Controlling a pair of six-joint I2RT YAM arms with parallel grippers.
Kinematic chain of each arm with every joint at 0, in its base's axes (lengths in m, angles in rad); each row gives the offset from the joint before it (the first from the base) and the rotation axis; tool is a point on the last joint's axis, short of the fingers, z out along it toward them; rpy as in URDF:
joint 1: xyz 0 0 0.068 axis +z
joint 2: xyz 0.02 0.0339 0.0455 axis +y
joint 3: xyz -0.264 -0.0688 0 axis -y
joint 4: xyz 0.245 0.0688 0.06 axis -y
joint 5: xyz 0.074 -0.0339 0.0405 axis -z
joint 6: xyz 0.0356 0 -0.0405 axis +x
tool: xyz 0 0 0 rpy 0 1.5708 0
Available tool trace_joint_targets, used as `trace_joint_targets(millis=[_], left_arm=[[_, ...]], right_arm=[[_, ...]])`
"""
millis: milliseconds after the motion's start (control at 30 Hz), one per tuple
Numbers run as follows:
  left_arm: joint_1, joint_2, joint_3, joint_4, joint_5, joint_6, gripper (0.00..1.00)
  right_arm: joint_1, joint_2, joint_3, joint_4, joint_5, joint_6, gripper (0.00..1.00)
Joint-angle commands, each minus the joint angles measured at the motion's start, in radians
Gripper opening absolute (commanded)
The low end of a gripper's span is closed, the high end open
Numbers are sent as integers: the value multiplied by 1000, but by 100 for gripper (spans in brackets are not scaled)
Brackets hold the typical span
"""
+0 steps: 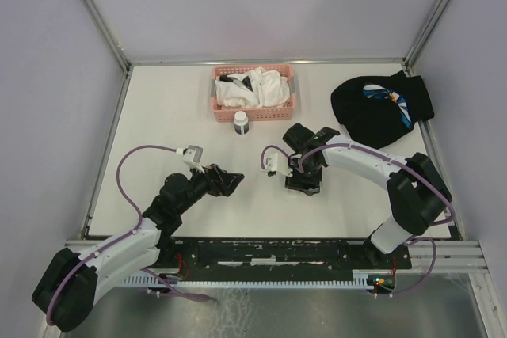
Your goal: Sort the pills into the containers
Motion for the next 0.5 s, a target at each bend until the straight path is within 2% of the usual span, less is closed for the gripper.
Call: trace_joint_targets(millis=[0, 467], left_arm=[[0, -1, -1, 40, -14, 43, 91], [0, -2, -1, 39, -12, 43, 91]], right_arm=[[8, 2, 47, -10, 25, 15, 6], [8, 9, 40, 1, 22, 21, 6]])
